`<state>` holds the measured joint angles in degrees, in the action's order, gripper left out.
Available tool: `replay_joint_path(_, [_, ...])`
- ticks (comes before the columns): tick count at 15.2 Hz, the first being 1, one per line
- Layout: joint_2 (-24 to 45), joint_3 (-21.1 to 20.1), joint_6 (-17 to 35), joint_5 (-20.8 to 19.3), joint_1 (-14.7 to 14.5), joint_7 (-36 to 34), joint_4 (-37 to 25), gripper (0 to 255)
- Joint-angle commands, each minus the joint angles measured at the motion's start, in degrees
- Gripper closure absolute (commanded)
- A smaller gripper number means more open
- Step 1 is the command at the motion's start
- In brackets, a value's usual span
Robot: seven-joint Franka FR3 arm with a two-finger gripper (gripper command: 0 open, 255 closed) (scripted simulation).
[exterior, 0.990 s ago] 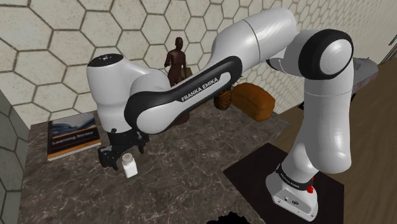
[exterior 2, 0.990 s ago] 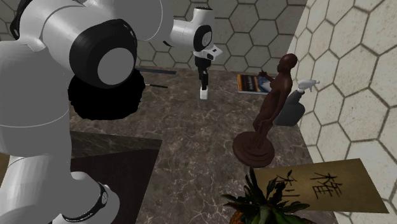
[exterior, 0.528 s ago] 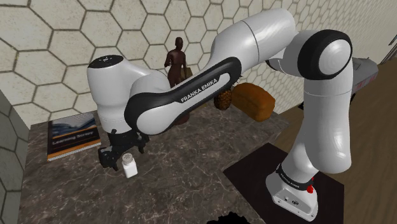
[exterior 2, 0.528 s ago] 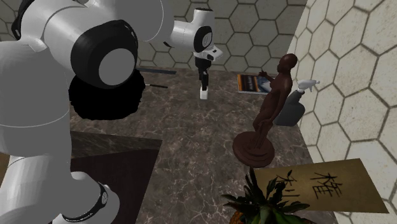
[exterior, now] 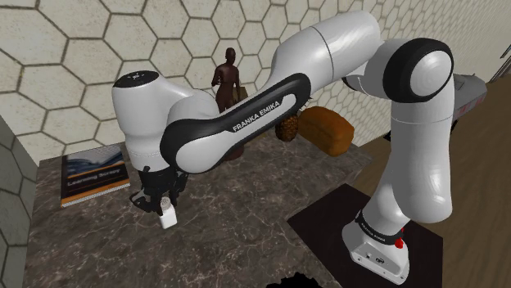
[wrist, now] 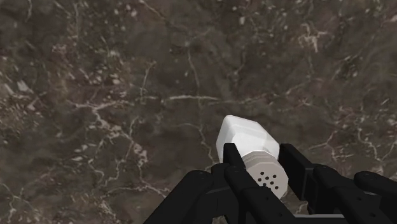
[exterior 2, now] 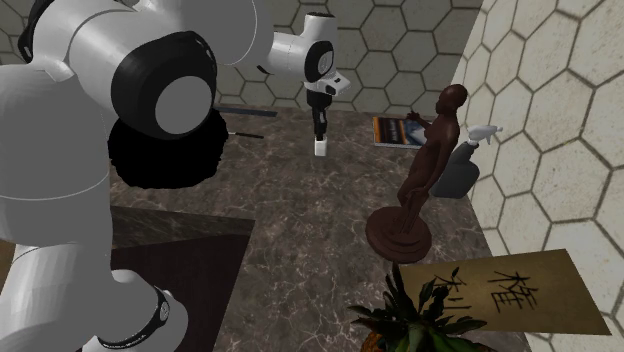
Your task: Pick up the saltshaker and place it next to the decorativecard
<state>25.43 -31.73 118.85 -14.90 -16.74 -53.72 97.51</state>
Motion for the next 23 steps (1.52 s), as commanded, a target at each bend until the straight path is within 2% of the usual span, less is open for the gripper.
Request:
replay_joint_path(1, [0.01,0.00,0.00,0.00,0.00,0.00,0.00,255])
replay_joint_path(23, [-4.32,-1.60,-14.13,3.13,0.19,2.13,-10.51,255])
